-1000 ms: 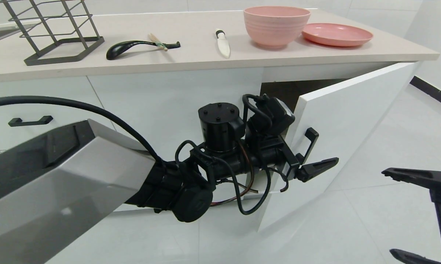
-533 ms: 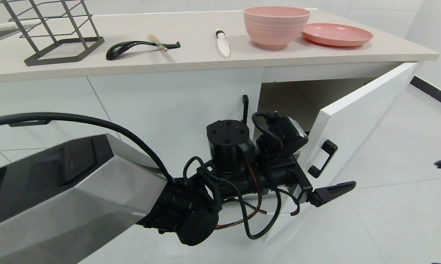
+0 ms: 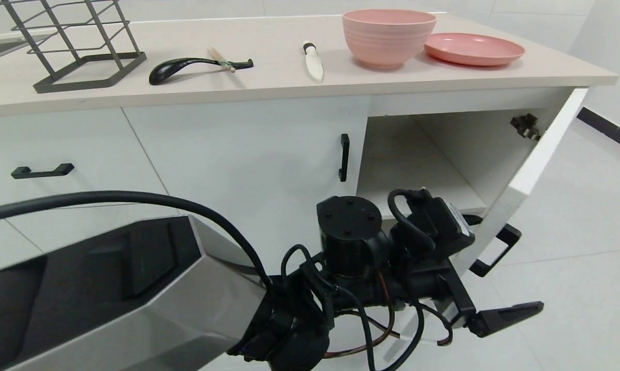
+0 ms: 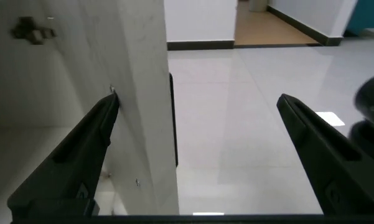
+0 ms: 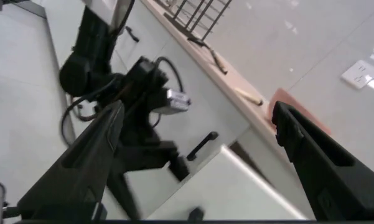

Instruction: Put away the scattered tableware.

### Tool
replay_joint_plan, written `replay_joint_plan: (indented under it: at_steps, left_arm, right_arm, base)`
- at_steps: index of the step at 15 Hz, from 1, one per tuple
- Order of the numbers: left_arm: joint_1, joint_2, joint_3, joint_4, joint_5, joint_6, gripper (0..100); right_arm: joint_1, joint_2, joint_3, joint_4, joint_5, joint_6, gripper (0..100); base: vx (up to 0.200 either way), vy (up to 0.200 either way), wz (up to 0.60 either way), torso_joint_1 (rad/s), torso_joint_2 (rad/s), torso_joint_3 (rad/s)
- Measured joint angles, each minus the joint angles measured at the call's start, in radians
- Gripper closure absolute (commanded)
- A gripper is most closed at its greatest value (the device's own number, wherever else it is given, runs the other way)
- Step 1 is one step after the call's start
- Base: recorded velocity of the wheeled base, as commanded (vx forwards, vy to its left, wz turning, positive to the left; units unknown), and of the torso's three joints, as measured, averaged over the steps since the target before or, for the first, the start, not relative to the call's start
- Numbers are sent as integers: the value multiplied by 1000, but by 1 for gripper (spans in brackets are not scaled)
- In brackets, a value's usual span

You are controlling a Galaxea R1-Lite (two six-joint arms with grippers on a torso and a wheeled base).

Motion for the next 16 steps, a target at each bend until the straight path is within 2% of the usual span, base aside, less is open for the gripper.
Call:
replay_joint_plan:
  at_steps: [5,7,10,12,13,14,16]
  left_arm:
    - [-54,67,-38,-51,2,-16,0]
    - [-83,110,-89,-86,3,-25,0]
    - [-219,172,-179,-117,3,-60,0]
    - [-271,203,-206,-148,12,-87,0]
    - [-263,210,-211,-150,21,-91,0]
    - [-228,211,-213,-152,30,-91,0]
    - [-103,199,-206,-170,41,-93,0]
  right_arm:
    - [-72,-59,-77,0,0,-1,0]
    - [-78,-74,-84,0,-1,-1,0]
    - [-86,-81,-110,0,-1,-1,0]
    - [-97,-88,-117,0,-1,0,0]
    - [-101,-93,-122,0,-1,-1,0]
    - [-110,-100,-127,0,-1,-1,0]
    - [-143,-115,-127,1,0,-1,0]
  base:
    - [0,0,0,0,0,0]
    - [0,0,0,0,0,0]
    - [0,0,0,0,0,0]
    - [0,0,0,0,0,0]
    - [0,0,0,0,0,0]
    - [0,0,0,0,0,0]
    - [0,0,0,0,0,0]
